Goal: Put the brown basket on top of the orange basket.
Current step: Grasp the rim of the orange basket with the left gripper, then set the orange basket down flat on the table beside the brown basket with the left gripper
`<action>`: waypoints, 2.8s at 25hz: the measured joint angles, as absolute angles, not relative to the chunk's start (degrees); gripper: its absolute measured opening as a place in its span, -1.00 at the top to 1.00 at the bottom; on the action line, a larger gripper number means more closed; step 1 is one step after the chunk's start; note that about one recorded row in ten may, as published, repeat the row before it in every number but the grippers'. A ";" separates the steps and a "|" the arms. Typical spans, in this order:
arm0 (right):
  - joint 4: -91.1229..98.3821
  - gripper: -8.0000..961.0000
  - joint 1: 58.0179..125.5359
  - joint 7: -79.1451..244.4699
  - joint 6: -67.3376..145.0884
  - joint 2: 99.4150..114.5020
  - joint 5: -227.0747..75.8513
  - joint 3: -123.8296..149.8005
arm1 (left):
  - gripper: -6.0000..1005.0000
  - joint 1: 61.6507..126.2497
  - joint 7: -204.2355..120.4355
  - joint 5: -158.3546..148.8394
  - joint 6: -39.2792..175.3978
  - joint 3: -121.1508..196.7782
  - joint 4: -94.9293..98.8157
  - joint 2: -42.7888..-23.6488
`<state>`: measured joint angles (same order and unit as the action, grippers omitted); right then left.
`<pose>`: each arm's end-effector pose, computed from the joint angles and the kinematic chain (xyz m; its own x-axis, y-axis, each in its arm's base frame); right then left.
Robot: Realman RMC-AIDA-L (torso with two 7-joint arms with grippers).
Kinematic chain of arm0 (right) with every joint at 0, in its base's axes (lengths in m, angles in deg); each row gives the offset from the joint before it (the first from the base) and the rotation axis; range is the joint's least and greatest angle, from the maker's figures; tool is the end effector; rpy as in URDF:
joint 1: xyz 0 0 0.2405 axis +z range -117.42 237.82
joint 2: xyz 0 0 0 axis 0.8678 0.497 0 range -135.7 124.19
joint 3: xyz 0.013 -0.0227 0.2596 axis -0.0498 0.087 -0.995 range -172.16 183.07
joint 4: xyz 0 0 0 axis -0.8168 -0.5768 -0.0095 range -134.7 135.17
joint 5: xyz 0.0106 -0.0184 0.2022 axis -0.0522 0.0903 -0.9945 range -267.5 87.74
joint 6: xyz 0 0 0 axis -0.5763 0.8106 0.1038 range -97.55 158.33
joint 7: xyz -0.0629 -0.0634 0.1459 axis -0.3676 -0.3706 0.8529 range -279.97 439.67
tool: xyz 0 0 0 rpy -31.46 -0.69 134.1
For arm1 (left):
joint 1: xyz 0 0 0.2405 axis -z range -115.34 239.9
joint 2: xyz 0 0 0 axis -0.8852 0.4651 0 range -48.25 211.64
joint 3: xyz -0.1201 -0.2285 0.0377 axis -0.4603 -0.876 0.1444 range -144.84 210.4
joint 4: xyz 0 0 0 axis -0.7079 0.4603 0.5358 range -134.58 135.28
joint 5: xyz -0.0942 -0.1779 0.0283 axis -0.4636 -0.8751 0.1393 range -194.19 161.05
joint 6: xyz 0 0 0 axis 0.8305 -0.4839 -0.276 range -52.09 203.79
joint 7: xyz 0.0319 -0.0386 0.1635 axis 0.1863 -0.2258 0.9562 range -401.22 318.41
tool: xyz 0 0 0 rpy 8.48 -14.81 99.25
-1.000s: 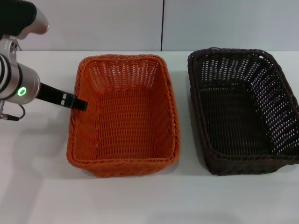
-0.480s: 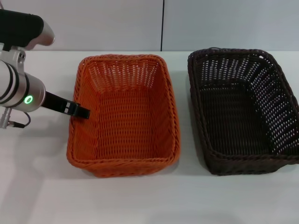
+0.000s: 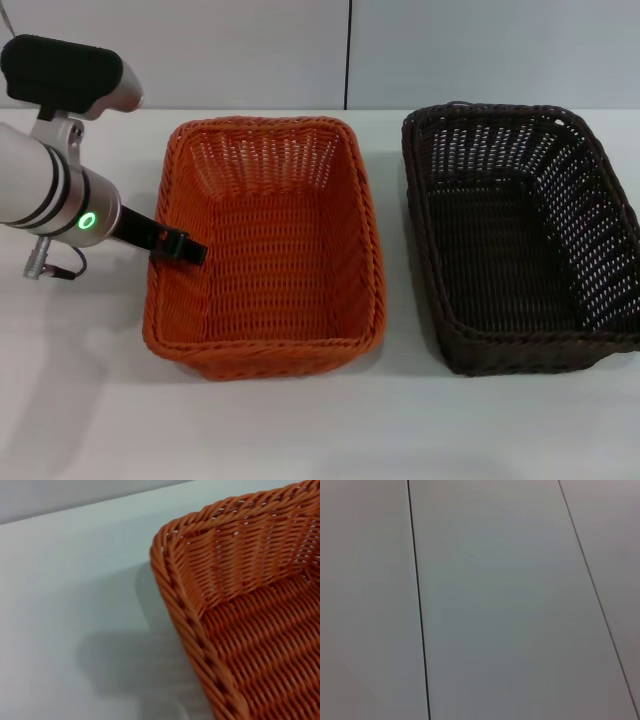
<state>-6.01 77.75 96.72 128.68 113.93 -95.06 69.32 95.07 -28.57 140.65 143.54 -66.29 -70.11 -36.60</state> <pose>0.3777 0.2518 0.0829 0.6369 0.3852 -0.6679 -0.7698 0.2700 -0.5784 -0.2356 0.4030 -0.0158 0.5728 0.8089 0.1323 0.6621 -0.3614 -0.6565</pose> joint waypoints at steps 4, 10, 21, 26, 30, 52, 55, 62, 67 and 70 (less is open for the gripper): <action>-6.01 -0.38 77.71 96.72 128.67 113.82 -95.06 69.05 | -0.46 95.15 -28.38 140.72 143.48 -66.02 -70.13 -36.59; -6.01 -0.38 77.59 96.72 128.99 113.72 -95.13 68.92 | -0.31 95.15 -28.00 141.01 142.99 -65.48 -70.50 -36.53; -5.62 -0.38 77.61 96.71 128.76 113.60 -95.45 68.91 | 0.52 95.25 -26.80 141.00 142.93 -65.47 -70.90 -36.43; -5.49 -0.38 77.60 96.69 128.75 113.60 -95.49 68.91 | 0.52 93.59 -22.47 141.02 143.45 -65.39 -74.10 -36.34; -5.47 -0.38 77.55 96.67 129.12 113.60 -95.58 68.85 | 0.55 92.51 -17.91 142.45 146.92 -66.25 -79.10 -36.16; -5.07 -0.38 76.85 97.14 134.14 113.96 -95.69 68.82 | 0.67 92.76 2.17 146.67 167.40 -71.79 -108.22 -35.99; -5.38 -0.38 76.36 97.17 134.98 114.00 -95.68 68.54 | 0.68 95.13 10.79 146.15 171.87 -70.80 -113.47 -36.16; -6.14 -0.38 75.99 97.27 135.76 114.04 -95.62 67.95 | 0.68 96.53 17.37 145.83 171.77 -65.91 -108.64 -36.37; -7.15 -0.38 76.15 97.41 136.45 114.05 -95.41 67.95 | 0.68 97.60 19.00 145.47 171.35 -62.05 -106.28 -36.51; -7.33 -0.38 76.03 97.42 136.74 114.04 -95.24 67.95 | 0.69 98.68 19.30 144.61 171.11 -61.55 -105.71 -36.71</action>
